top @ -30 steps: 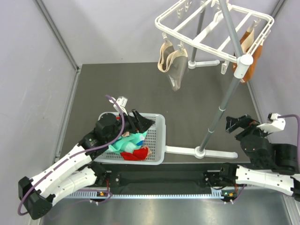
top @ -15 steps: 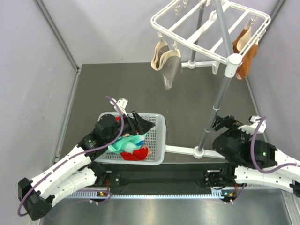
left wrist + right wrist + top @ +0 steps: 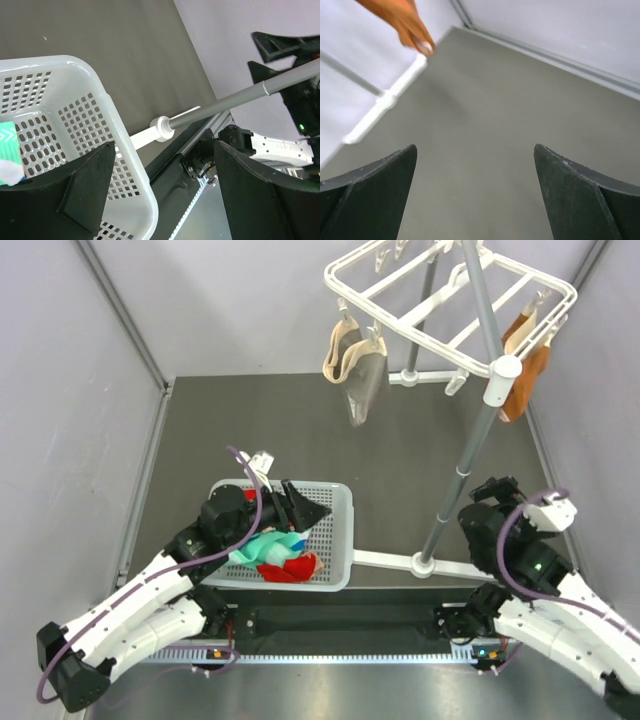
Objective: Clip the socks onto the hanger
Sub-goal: Adjust the clothesline at the center of the board, then open the clamp at the hanger.
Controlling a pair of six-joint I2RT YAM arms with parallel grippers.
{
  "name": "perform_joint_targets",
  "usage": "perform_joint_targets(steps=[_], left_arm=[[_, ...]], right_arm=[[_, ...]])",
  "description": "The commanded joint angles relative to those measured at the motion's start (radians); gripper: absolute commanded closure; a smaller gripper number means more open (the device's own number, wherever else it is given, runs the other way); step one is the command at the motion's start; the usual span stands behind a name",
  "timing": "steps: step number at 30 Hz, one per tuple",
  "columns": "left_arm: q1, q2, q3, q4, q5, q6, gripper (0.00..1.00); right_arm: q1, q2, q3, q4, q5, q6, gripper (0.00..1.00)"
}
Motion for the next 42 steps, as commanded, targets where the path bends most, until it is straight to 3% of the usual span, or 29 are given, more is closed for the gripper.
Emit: perform_joint_targets(steps=[1, 2, 3, 5, 8, 12, 20, 26, 32, 35, 42], left_arm=[[-0.003, -0.002, -0.005, 0.033, 0.034, -0.005, 0.16], [-0.003, -0.004, -0.005, 0.033, 0.038, -0.009, 0.16], [-0.004, -0.007, -0.005, 0.035, 0.048, -0.009, 0.16], [-0.003, -0.024, -0.01, 0.024, 0.038, -0.006, 0.16], [-0.003, -0.045, -0.019, 0.02, 0.017, 0.001, 0.15], [-0.003, -0.004, -0.013, 0.047, 0.014, 0.024, 0.15], [-0.004, 0.217, 0.12, 0.312, 0.067, 0.096, 0.2], [-0.006, 0.405, 0.215, 0.702, 0.132, 0.095, 0.28], [-0.007, 0.596, 0.373, 0.936, 0.235, 0.081, 0.39], [-0.009, 0.677, 0.467, 0.977, 0.259, 0.096, 0.41], [-0.016, 0.866, 0.656, 1.043, 0.233, 0.237, 0.45]], right_arm=[[-0.275, -0.036, -0.131, 0.648, -0.319, -0.588, 0.0], [-0.47, -0.068, -0.163, 0.721, -0.424, -0.663, 0.0], [-0.569, -0.071, -0.186, 0.755, -0.605, -0.672, 0.0], [-0.802, -0.068, -0.197, 0.772, -0.751, -0.701, 0.0], [-1.056, 0.016, -0.211, 0.867, -1.053, -0.753, 0.0], [-1.253, 0.212, -0.107, 0.896, -1.473, -0.804, 0.0], [-1.279, 0.201, 0.024, 0.881, -1.844, -0.914, 0.0], [-1.282, 0.165, 0.043, 0.962, -2.065, -0.755, 0.02], [-1.282, 0.142, 0.102, 0.991, -2.171, -0.655, 0.14], [-1.282, 0.144, 0.123, 1.019, -2.212, -0.626, 0.2], [-1.282, 0.194, 0.194, 1.099, -2.32, -0.502, 0.44]])
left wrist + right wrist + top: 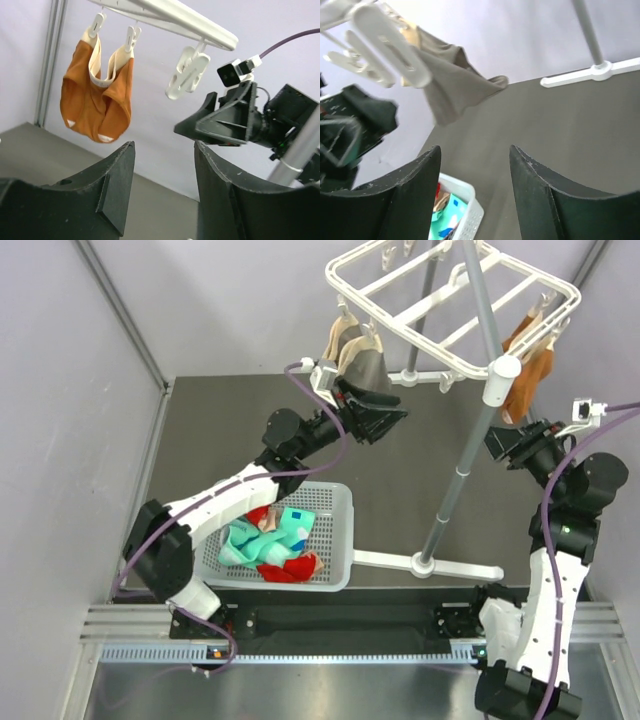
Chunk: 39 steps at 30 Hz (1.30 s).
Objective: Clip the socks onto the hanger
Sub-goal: Open the clamp at the hanger.
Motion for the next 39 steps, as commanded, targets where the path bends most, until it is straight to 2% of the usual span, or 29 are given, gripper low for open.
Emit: perform_joint_targets(steps=[1, 6, 10, 16, 19, 22, 26, 37, 39], left_arm=[[-0.007, 0.067, 0.11, 0.131, 0.011, 0.086, 0.45], [-0.012, 0.189, 0.22, 0.171, 0.035, 0.069, 0.45], [-0.018, 0.255, 0.309, 0.207, 0.084, 0.035, 0.45], [-0.032, 0.297, 0.355, 0.237, 0.133, 0.023, 0.46], [-0.035, 0.308, 0.362, 0.24, 0.149, 0.024, 0.45], [-0.039, 0.317, 0.372, 0.242, 0.141, 0.027, 0.41], [-0.046, 0.343, 0.411, 0.236, 0.147, 0.018, 0.37], [-0.055, 0.373, 0.483, 0.153, 0.081, 0.052, 0.35], [-0.059, 0.389, 0.507, 0.142, 0.078, 0.047, 0.37]], right_arm=[[-0.01, 0.022, 0.062, 0.108, -0.097, 0.114, 0.44], [-0.01, 0.033, 0.064, 0.239, -0.15, 0.214, 0.42], [-0.009, 0.063, 0.096, 0.281, -0.177, 0.246, 0.37], [0.016, 0.109, 0.16, 0.375, -0.209, 0.271, 0.27], [0.054, 0.14, 0.197, 0.386, -0.212, 0.254, 0.25], [0.144, 0.166, 0.248, 0.334, -0.182, 0.17, 0.25], [0.258, 0.188, 0.349, 0.09, -0.071, -0.036, 0.27], [0.275, 0.251, 0.395, 0.079, -0.016, -0.088, 0.27], [0.275, 0.251, 0.397, 0.085, -0.003, -0.092, 0.27]])
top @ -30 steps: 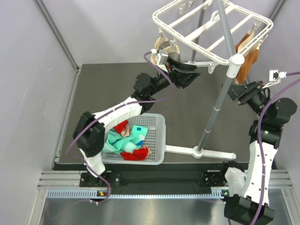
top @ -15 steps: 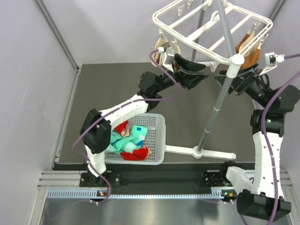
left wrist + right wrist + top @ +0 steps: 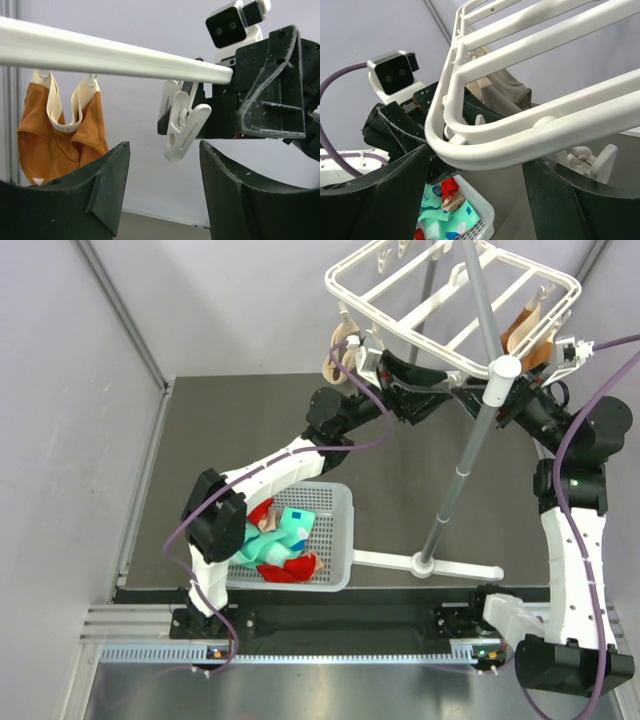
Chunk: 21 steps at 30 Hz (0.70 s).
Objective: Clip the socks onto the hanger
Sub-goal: Open the clamp at the hanger.
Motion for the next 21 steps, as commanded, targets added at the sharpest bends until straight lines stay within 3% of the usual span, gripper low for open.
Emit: perform_joint_targets(steps=[1, 21], left_arm=[[-0.008, 0.018, 0.072, 0.009, -0.017, 0.006, 0.39], [-0.019, 0.015, 0.078, -0.005, -0.022, -0.005, 0.45]], right_arm=[[0.011, 0.003, 0.054, 0.015, 0.033, -0.038, 0.27], [0.117, 0.036, 0.106, -0.011, 0.197, -0.139, 0.41]])
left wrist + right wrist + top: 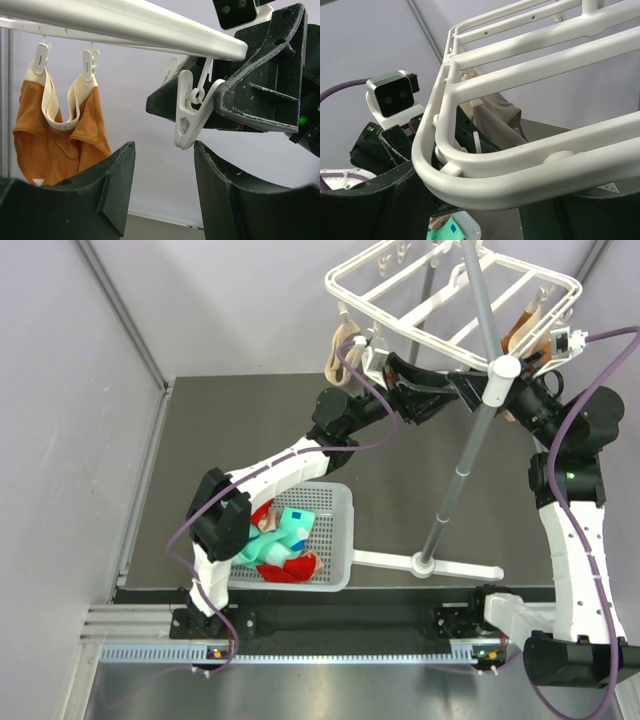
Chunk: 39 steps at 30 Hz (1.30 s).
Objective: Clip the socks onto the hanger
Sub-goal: Open the clamp at the hanger, then pick up the sock from the bin.
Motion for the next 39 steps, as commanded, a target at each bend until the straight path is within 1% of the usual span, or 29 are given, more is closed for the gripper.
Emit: perform_joint_targets(steps=[1, 4, 7, 8, 9, 12, 13, 14, 15, 16, 17, 18, 19, 20, 21, 22, 23, 24, 25, 27, 28, 30, 31, 32, 33, 34, 36, 37, 39], left_arm=[[-0.005, -0.019, 0.031, 0.009, -0.009, 0.017, 0.45], [-0.005, -0.022, 0.028, 0.008, -0.01, 0.017, 0.45], [-0.005, -0.029, 0.017, 0.008, -0.01, 0.019, 0.45], [-0.003, -0.034, 0.005, 0.006, -0.01, 0.022, 0.45], [-0.005, -0.046, -0.015, 0.003, -0.013, 0.032, 0.45], [-0.003, -0.098, -0.066, -0.029, -0.024, 0.048, 0.45], [0.003, -0.121, -0.116, -0.046, -0.032, 0.054, 0.44], [0.007, -0.147, -0.147, -0.067, -0.048, 0.056, 0.44], [0.012, -0.204, -0.179, -0.122, -0.055, 0.056, 0.44], [0.015, -0.236, -0.252, -0.153, -0.062, 0.056, 0.44], [0.024, -0.312, -0.291, -0.197, -0.081, 0.059, 0.44], [0.029, -0.349, -0.329, -0.289, -0.09, 0.068, 0.44], [0.032, -0.394, -0.401, -0.358, -0.108, 0.109, 0.44], [0.03, -0.479, -0.435, -0.426, -0.136, 0.14, 0.43], [0.033, -0.524, -0.466, -0.496, -0.223, 0.167, 0.43], [0.033, -0.567, -0.51, -0.681, -0.284, 0.212, 0.42], [0.033, -0.641, -0.526, -0.77, -0.352, 0.226, 0.41], [0.038, -0.67, -0.534, -0.881, -0.524, 0.227, 0.4], [0.052, -0.698, -0.546, -1.066, -0.586, 0.221, 0.34], [0.082, -0.752, -0.555, -1.235, -0.688, 0.194, 0.29], [0.125, -0.764, -0.564, -1.365, -0.691, 0.181, 0.28], [0.18, -0.772, -0.577, -1.46, -0.671, 0.151, 0.29], [0.228, -0.769, -0.595, -1.506, -0.655, 0.139, 0.3], [0.248, -0.767, -0.609, -1.561, -0.65, 0.128, 0.32], [0.263, -0.764, -0.644, -1.578, -0.641, 0.111, 0.34], [0.28, -0.764, -0.664, -1.584, -0.633, 0.102, 0.36], [0.282, -0.761, -0.728, -1.546, -0.592, 0.095, 0.37], [0.282, -0.753, -0.748, -1.513, -0.507, 0.1, 0.37], [0.282, -0.714, -0.787, -1.436, -0.445, 0.085, 0.37]], right_arm=[[0.024, -0.007, 0.042, 0.015, 0.068, -0.041, 0.41], [0.032, -0.011, 0.039, 0.013, 0.117, -0.039, 0.46], [0.034, -0.015, 0.031, 0.024, 0.144, -0.027, 0.56], [0.034, -0.015, 0.031, 0.023, 0.152, -0.023, 0.64], [0.034, -0.011, 0.039, 0.003, 0.166, -0.021, 0.78], [0.034, 0.012, 0.072, -0.043, 0.178, -0.026, 0.98], [0.034, 0.014, 0.077, -0.046, 0.177, -0.024, 1.0], [0.034, 0.019, 0.08, -0.048, 0.175, -0.02, 1.0], [0.034, 0.017, 0.076, -0.072, 0.174, -0.015, 1.0], [0.034, 0.016, 0.072, -0.074, 0.174, -0.012, 1.0], [0.034, 0.012, 0.071, -0.086, 0.177, -0.01, 1.0], [0.034, 0.009, 0.068, -0.097, 0.181, -0.01, 1.0], [0.035, 0.006, 0.068, -0.118, 0.186, -0.016, 1.0], [0.034, 0.006, 0.069, -0.126, 0.186, -0.021, 1.0], [0.034, 0.005, 0.068, -0.134, 0.186, -0.027, 1.0], [0.034, 0.002, 0.066, -0.14, 0.186, -0.03, 1.0], [0.034, -0.006, 0.057, -0.144, 0.186, -0.033, 1.0], [0.034, -0.009, 0.053, -0.146, 0.186, -0.036, 1.0], [0.034, -0.012, 0.049, -0.148, 0.184, -0.042, 1.0], [0.034, -0.018, 0.04, -0.158, 0.181, -0.046, 1.0], [0.034, -0.02, 0.037, -0.161, 0.175, -0.055, 1.0], [0.034, -0.024, 0.02, -0.157, 0.172, -0.055, 1.0], [0.034, -0.027, 0.013, -0.152, 0.172, -0.055, 1.0], [0.034, -0.03, -0.003, -0.148, 0.169, -0.055, 1.0], [0.034, -0.031, -0.007, -0.146, 0.169, -0.052, 1.0], [0.034, -0.029, -0.012, -0.146, 0.167, -0.052, 1.0], [0.034, -0.03, -0.02, -0.145, 0.163, -0.05, 1.0], [0.034, -0.032, -0.021, -0.141, 0.161, -0.049, 1.0], [0.034, -0.034, -0.029, -0.134, 0.16, -0.046, 1.0]])
